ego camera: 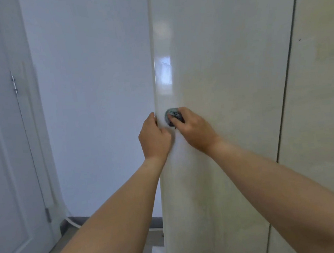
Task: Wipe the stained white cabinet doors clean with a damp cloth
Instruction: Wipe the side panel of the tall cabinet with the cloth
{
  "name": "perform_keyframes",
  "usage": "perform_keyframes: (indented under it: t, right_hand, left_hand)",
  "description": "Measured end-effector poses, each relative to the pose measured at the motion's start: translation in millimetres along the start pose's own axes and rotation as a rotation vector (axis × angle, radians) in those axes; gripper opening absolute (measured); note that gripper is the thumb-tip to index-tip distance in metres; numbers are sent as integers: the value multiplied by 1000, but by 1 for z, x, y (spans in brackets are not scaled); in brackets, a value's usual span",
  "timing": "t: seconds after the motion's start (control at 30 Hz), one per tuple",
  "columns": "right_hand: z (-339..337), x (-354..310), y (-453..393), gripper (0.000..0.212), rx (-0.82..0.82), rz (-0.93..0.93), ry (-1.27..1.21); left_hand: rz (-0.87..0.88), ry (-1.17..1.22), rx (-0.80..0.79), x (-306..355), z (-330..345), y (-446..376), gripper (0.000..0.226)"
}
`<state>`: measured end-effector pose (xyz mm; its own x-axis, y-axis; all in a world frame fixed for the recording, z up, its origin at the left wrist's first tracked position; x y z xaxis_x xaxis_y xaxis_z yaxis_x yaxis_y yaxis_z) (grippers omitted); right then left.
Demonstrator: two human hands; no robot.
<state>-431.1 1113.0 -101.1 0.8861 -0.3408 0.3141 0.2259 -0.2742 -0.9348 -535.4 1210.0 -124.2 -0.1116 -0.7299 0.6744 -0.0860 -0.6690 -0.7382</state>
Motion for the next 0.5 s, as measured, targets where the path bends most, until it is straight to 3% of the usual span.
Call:
perform_keyframes:
  t: [0.07,0.13,0.2,0.23,0.27,0.33,0.37,0.4,0.47,0.5]
  right_hand:
    - [-30,39,-11,12,148,278,151]
    - [-52,67,-24,18,302,635,227]
    - [-48,60,-34,22,371,809,150]
    - [-40,46,-35,20,375,718,111]
    - [-33,28,-31,19,273,548,46]
    - [-20,19,-14,30,-31,39,110]
    - [-22,29,-14,35,-46,-103,172]
    - [-29,41,-22,30,-26,-64,182]
    - [-48,57,-47,5,192,313,167]
    - [-50,61,-53,17,236,495,162]
  left_hand:
    - [25,-62,-11,1,8,3,47]
    - [-3,-142,-11,5,19,4,66]
    - [-2,-210,-3,16,28,9,79]
    - [5,-239,2,20,32,12,83]
    - [5,-267,3,22,37,16,86]
    - [0,-302,11,23,45,21,92]
    - [0,-318,13,23,47,23,94]
    - [4,-337,15,25,48,23,96]
    - [4,-371,15,26,49,21,97]
    - [8,-378,15,27,48,18,98]
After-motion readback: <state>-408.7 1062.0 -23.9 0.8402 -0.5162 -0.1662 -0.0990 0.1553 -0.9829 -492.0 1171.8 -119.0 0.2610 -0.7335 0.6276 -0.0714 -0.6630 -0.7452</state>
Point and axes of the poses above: each hand's wrist, its own y-axis away from the middle knuckle, its own z-axis out of the palm, x = y × z, the point moved 1 cm from there along -y, towards the middle knuckle, and after that the axes turned 11 degrees about x, right-handed, at the moved point
